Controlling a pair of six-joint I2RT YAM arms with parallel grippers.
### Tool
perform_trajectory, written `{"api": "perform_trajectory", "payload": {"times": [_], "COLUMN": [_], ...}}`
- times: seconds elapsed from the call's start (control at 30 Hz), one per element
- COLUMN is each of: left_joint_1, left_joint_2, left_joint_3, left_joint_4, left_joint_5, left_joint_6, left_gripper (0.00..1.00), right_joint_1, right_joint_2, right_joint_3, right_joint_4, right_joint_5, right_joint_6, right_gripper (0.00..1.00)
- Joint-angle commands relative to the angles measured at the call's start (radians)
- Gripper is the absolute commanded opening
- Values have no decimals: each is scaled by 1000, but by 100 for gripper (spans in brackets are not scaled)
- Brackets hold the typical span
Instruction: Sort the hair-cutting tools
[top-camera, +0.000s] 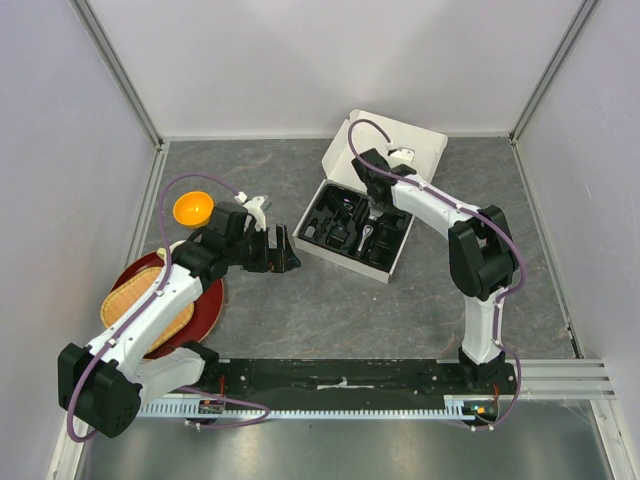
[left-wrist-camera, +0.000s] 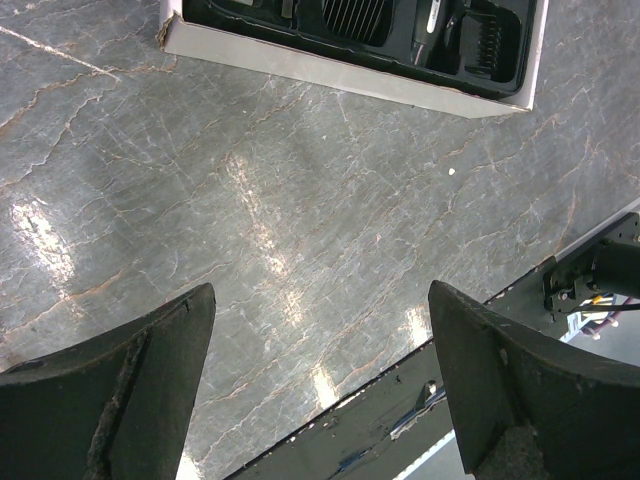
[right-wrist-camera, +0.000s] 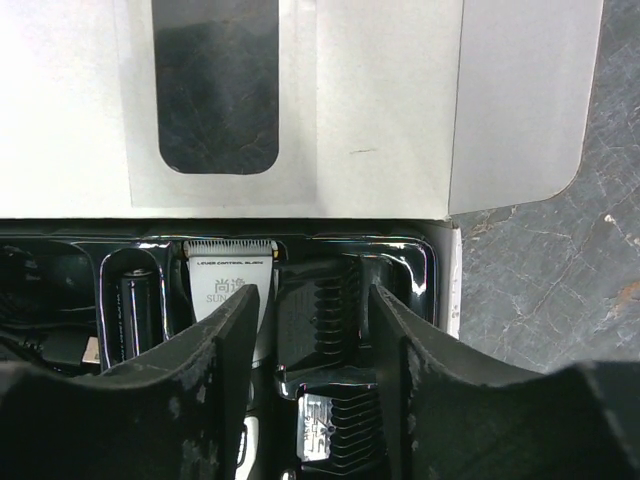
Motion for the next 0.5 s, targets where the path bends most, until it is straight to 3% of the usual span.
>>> {"api": "perform_trajectory", "payload": {"times": [0.0, 0.47], "left_joint_1": [4, 4], "left_joint_2": [-4, -7], "left_joint_3": [18, 18], "left_joint_4": [3, 1], "left_joint_5": [-9, -11], "left_joint_6": [12, 13], "left_gripper": [93, 93], "right_joint_1": [15, 14], "right_joint_2": [-39, 36], "right_joint_3": [47, 29], "right_joint_4": [17, 26], "right_joint_5": [9, -28], "right_joint_6": [-29, 5], "right_gripper": [52, 33]}}
